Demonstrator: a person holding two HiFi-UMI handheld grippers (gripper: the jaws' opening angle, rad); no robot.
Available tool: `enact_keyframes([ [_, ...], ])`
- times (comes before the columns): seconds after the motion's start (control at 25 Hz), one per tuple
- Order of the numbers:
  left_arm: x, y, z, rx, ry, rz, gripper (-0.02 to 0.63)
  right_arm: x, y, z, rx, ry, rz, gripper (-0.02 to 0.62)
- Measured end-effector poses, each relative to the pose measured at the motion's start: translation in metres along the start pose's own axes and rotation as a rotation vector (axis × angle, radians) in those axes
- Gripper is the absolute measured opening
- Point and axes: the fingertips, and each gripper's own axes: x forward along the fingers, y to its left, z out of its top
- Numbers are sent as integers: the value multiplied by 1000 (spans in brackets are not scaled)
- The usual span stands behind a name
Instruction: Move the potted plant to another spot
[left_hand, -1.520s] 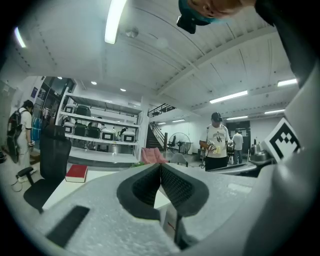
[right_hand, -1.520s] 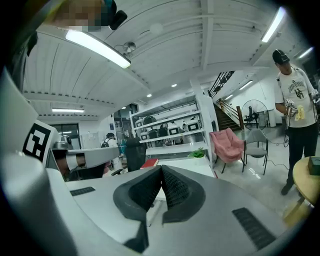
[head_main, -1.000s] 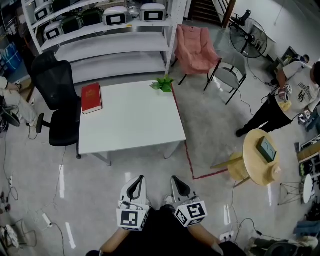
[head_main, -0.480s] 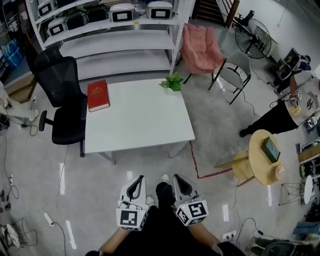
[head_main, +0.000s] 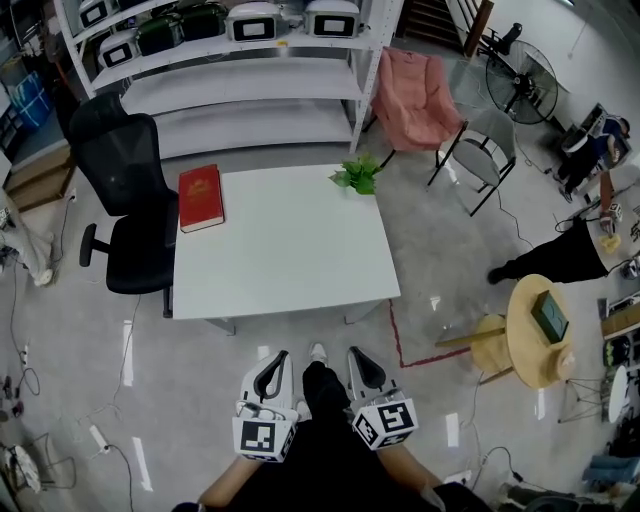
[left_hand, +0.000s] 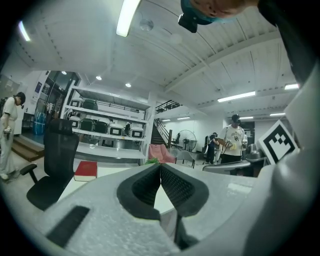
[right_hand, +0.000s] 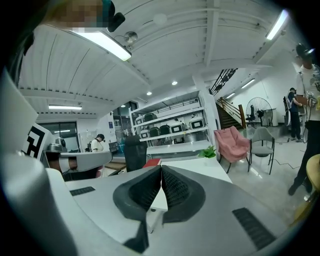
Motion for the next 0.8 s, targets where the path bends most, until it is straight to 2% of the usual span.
enact_keyframes([
  [0.36, 85, 19, 9, 14, 63, 7, 17, 77, -48, 18, 24, 22, 35, 12],
  [0.56, 137, 28, 28, 15, 44, 15, 17, 123, -82, 32, 39, 27, 69, 12],
  [0.8, 179, 38, 46, 10, 24, 53, 17, 169, -113, 54, 8, 14, 109, 12],
])
